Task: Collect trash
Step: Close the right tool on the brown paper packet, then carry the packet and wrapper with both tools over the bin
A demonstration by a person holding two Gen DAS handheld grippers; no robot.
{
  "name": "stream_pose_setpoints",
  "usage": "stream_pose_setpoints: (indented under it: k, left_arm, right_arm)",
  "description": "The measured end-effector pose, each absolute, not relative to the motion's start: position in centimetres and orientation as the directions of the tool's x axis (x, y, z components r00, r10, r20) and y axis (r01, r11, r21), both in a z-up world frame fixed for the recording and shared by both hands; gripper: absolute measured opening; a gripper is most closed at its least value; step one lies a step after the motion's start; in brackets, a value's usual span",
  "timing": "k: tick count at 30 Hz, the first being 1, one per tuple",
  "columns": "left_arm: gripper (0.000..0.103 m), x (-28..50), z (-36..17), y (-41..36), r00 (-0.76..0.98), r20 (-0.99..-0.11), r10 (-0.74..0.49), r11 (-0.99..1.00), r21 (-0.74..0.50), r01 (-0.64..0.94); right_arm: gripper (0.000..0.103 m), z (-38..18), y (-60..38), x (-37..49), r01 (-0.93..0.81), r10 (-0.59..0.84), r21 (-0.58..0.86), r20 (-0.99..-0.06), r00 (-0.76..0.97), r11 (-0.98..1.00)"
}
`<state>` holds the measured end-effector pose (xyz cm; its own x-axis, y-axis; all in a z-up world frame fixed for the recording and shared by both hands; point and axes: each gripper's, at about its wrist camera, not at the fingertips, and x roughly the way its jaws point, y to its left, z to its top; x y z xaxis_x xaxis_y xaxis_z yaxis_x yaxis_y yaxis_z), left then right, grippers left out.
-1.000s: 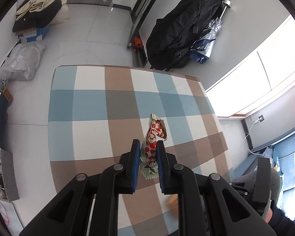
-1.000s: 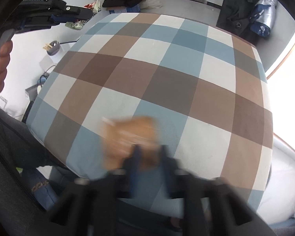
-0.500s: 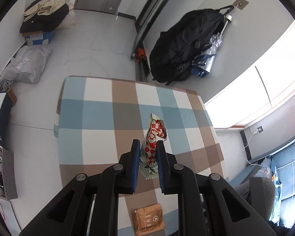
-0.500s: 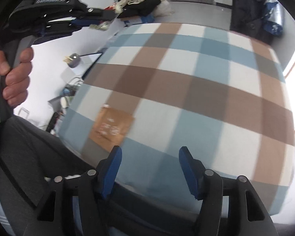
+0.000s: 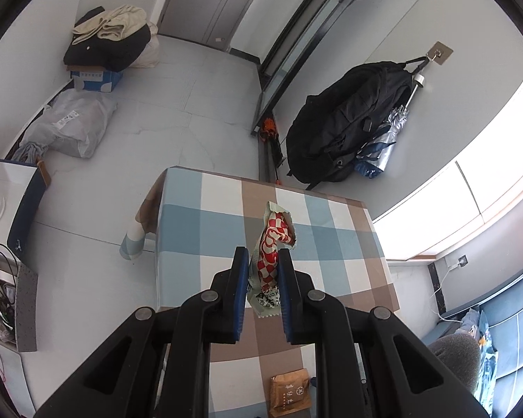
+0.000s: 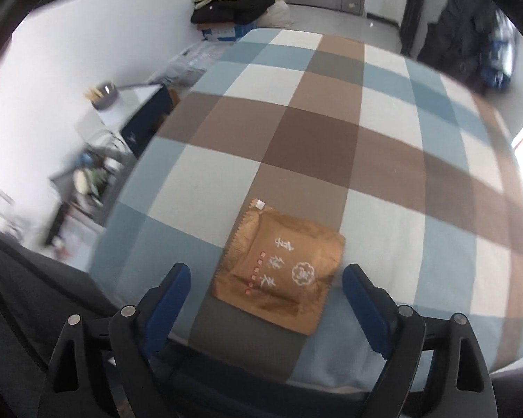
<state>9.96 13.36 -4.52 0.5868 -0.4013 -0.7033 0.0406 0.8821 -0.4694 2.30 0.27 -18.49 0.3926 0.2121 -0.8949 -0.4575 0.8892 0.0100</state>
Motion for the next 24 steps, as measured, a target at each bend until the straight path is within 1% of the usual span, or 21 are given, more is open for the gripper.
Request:
stream_pose_setpoints:
  k: [1, 2, 3, 4, 5, 7, 8, 9, 10, 11, 12, 14, 15, 18, 24]
  left_arm:
    - [0.012, 9.9, -4.6, 13.6, 0.589, -0.702, -0.4, 0.881, -0.472, 0.036]
    - [0.012, 9.8, -4.6, 13.8, 0.589, -0.701, -0.403, 0.879, -0.476, 0.034]
    - [0.012, 9.8, -4.7, 14.0, 0.589, -0.699, -0.405, 0.877, -0.479, 0.034]
    - [0.012, 9.7, -4.6, 14.2, 0.591, -0.698, -0.404, 0.876, -0.481, 0.032]
    - [0.012, 9.7, -4.7, 14.3, 0.591, -0.698, -0.406, 0.876, -0.482, 0.033]
    - [0.012, 9.6, -4.6, 14.6, 0.592, -0.694, -0.41, 0.873, -0.487, 0.033]
    - [0.012, 9.6, -4.6, 14.7, 0.592, -0.692, -0.413, 0.87, -0.491, 0.034]
    - [0.012, 9.5, -4.5, 14.8, 0.593, -0.689, -0.416, 0.868, -0.495, 0.035]
    - [0.012, 9.5, -4.5, 14.9, 0.595, -0.687, -0.417, 0.867, -0.497, 0.034]
    - [0.012, 9.4, -4.5, 15.0, 0.596, -0.685, -0.419, 0.865, -0.501, 0.033]
    - [0.012, 9.4, -4.5, 15.0, 0.596, -0.682, -0.423, 0.862, -0.505, 0.034]
    - [0.012, 9.3, -4.5, 15.0, 0.597, -0.68, -0.427, 0.86, -0.509, 0.036]
    - [0.012, 9.3, -4.4, 14.9, 0.597, -0.679, -0.428, 0.86, -0.509, 0.038]
    - [0.012, 9.2, -4.4, 14.9, 0.597, -0.679, -0.429, 0.86, -0.509, 0.039]
    - [0.012, 9.1, -4.6, 15.0, 0.591, -0.682, -0.43, 0.859, -0.511, 0.035]
  right_arm:
    - [0.086, -18.5, 0.3, 2.4, -0.453, 0.212, 0.012, -0.894, 0.394, 0.891]
    - [0.081, -18.3, 0.1, 2.4, -0.445, 0.209, 0.009, -0.892, 0.401, 0.895]
    - [0.07, -18.2, -0.7, 2.5, -0.437, 0.207, 0.009, -0.889, 0.409, 0.9]
    - [0.064, -18.1, -1.3, 2.6, -0.429, 0.207, 0.011, -0.886, 0.415, 0.903]
    - [0.052, -18.0, -1.8, 2.8, -0.424, 0.209, 0.013, -0.884, 0.419, 0.905]
    - [0.047, -17.9, -2.4, 2.9, -0.447, 0.233, 0.03, -0.883, 0.407, 0.894]
    - [0.034, -17.9, -2.6, 3.2, -0.446, 0.219, 0.015, -0.885, 0.411, 0.895]
    - [0.023, -17.8, -3.1, 3.5, -0.437, 0.231, 0.033, -0.882, 0.409, 0.899]
    - [0.022, -17.9, -3.5, 3.9, -0.424, 0.252, 0.07, -0.885, 0.392, 0.903]
    - [0.018, -17.8, -4.1, 4.3, -0.409, 0.275, 0.106, -0.884, 0.379, 0.906]
    - [0.016, -17.9, -4.3, 4.3, -0.406, 0.283, 0.119, -0.883, 0.374, 0.906]
    - [0.013, -17.8, -4.4, 4.2, -0.415, 0.281, 0.108, -0.88, 0.382, 0.903]
    - [0.008, -17.7, -4.4, 4.0, -0.421, 0.28, 0.103, -0.88, 0.384, 0.901]
    - [0.005, -17.6, -4.5, 3.8, -0.426, 0.291, 0.11, -0.875, 0.388, 0.898]
    - [0.003, -16.9, -5.4, 3.7, -0.411, 0.334, 0.163, -0.86, 0.387, 0.897]
